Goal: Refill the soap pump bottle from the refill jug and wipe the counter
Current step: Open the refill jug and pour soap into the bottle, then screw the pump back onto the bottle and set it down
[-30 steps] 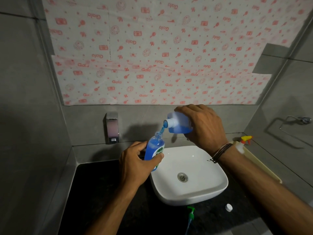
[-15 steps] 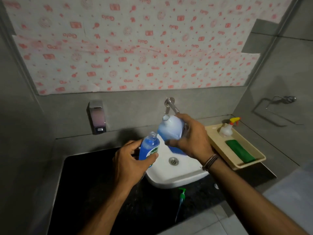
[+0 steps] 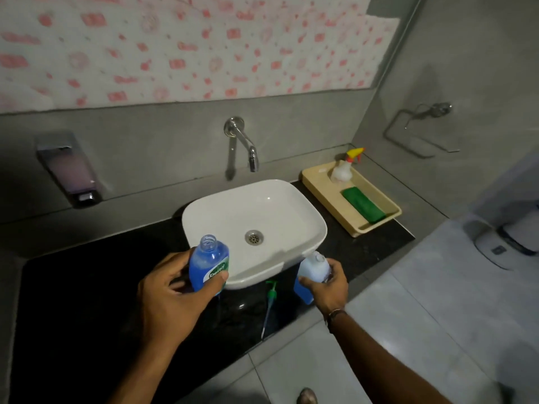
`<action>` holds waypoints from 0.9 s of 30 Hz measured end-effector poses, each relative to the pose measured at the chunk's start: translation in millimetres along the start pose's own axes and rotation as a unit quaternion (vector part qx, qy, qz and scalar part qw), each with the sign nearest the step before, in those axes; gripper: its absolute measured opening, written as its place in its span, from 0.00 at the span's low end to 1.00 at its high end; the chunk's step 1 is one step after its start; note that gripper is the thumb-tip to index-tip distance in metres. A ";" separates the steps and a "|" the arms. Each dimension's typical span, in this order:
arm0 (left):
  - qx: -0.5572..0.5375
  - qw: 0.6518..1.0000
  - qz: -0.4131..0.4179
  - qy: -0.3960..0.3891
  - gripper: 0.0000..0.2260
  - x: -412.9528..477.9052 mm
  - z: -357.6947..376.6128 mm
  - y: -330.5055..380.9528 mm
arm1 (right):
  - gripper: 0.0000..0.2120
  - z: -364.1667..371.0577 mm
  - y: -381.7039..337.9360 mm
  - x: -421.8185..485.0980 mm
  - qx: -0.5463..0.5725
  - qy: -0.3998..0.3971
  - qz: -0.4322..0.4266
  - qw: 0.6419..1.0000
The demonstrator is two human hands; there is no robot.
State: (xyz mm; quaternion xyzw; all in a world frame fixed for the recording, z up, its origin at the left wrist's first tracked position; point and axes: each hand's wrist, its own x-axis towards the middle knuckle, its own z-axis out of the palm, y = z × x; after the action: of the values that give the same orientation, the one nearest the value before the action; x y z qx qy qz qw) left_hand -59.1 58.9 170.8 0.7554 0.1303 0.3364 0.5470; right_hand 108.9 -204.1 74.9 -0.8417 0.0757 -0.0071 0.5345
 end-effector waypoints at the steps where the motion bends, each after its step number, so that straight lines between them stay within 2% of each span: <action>1: -0.002 1.000 0.001 0.000 0.21 -0.3 1.2 -1.3 | 0.31 2.3 6.5 4.2 0.005 0.007 0.024 1.000; 4: -0.017 1.000 0.002 0.002 0.19 -0.8 4.8 -6.1 | 0.32 11.9 19.7 16.6 0.008 0.016 0.077 0.997; 8: -0.023 1.000 0.002 -0.003 0.19 -0.3 6.0 -11.6 | 0.31 20.2 18.0 31.1 0.006 0.014 0.105 0.994; 18: -0.045 0.999 -0.021 -0.014 0.20 -1.8 5.3 -25.2 | 0.32 27.7 13.0 37.9 0.012 0.006 0.132 0.991; 21: -0.048 0.998 -0.022 -0.018 0.20 -1.6 4.5 -24.9 | 0.43 26.1 11.8 37.0 0.012 -0.004 0.141 0.990; 23: -0.044 0.999 -0.023 -0.021 0.20 -1.7 3.4 -24.0 | 0.50 28.6 16.4 28.8 -0.008 0.033 0.169 0.985; 25: -0.044 0.999 -0.024 -0.019 0.20 -2.0 2.5 -23.5 | 0.46 37.2 27.3 11.3 -0.030 0.070 0.232 0.970; 27: -0.044 0.999 -0.024 -0.016 0.20 -2.5 2.9 -24.1 | 0.34 53.1 38.2 -7.2 -0.026 0.018 0.289 0.957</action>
State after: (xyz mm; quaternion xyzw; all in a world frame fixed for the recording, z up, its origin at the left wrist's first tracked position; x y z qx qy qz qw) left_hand -54.9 64.2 147.4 0.7324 0.1248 0.3166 0.5897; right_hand 102.1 -171.4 18.3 -0.7974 0.3251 0.1347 0.4903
